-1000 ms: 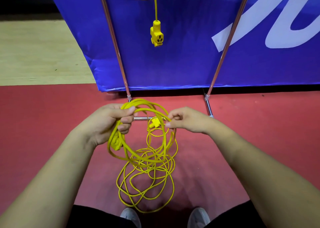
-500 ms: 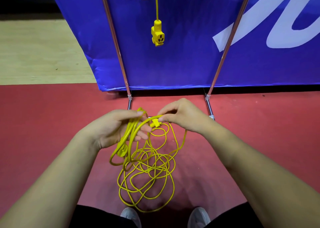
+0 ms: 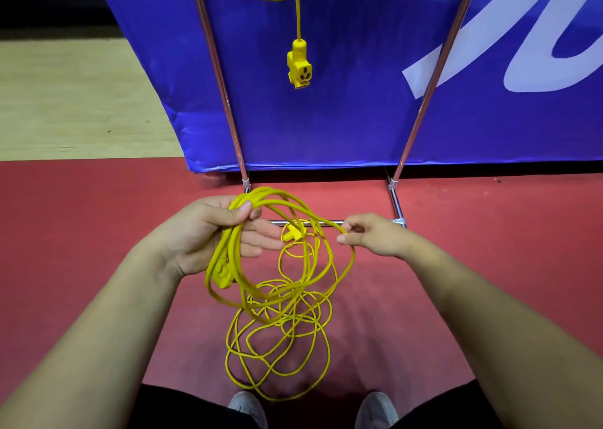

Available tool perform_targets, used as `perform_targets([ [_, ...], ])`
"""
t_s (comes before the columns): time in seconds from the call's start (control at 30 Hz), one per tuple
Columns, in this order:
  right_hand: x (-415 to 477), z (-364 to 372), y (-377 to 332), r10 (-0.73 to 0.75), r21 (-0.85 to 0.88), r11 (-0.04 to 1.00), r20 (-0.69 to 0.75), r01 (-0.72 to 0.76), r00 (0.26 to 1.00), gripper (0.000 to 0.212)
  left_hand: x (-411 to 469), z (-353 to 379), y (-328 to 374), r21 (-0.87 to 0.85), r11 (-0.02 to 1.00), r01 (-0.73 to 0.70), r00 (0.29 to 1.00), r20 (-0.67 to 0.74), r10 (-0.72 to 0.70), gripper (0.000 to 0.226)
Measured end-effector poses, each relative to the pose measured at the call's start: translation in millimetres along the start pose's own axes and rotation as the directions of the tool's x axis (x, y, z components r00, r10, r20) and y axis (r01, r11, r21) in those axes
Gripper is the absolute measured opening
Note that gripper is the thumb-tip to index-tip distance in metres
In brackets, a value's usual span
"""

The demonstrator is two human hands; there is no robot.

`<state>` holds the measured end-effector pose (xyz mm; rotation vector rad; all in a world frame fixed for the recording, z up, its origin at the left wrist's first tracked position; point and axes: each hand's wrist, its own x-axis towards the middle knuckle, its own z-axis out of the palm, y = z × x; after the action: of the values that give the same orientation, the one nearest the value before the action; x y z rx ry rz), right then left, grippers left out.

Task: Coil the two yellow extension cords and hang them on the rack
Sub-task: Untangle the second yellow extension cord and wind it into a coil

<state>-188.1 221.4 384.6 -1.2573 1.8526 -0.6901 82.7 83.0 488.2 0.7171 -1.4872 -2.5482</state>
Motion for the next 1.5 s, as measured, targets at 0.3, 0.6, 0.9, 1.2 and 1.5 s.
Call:
perform_targets([
  [0.3, 5, 6, -35, -0.127, 0.263, 0.945, -0.247, 0.192, 0.961, 0.02, 3, 1, 2, 0.03, 0.998, 0.054, 0.998, -0.043, -0.053, 0.055],
  [0.6, 7, 8, -53, -0.241, 0.066, 0.961, -0.27, 0.268, 0.932, 0.01, 1, 2, -2, 0.031, 0.999, 0.025, 0.999, 0.037, -0.027, 0.04],
  [0.9, 19, 34, 26, 0.175, 0.116, 0.98, -0.15, -0.158, 0.973, 0.023, 5, 5, 4, -0.133, 0.974, -0.184, 0.981, -0.089, 0.173, 0.015],
  [1.2, 19, 40, -20, 0.264, 0.399, 0.903, -0.224, -0.159, 0.938, 0.011, 11, -12, 10, 0.023, 0.968, -0.249, 0.909, -0.34, 0.241, 0.021],
  [1.5, -23, 10, -116, -0.211, 0.294, 0.953, 0.457, 0.078, 0.864, 0.008, 12, 16, -15, 0.208, 0.977, 0.048, 0.977, -0.211, -0.004, 0.008],
])
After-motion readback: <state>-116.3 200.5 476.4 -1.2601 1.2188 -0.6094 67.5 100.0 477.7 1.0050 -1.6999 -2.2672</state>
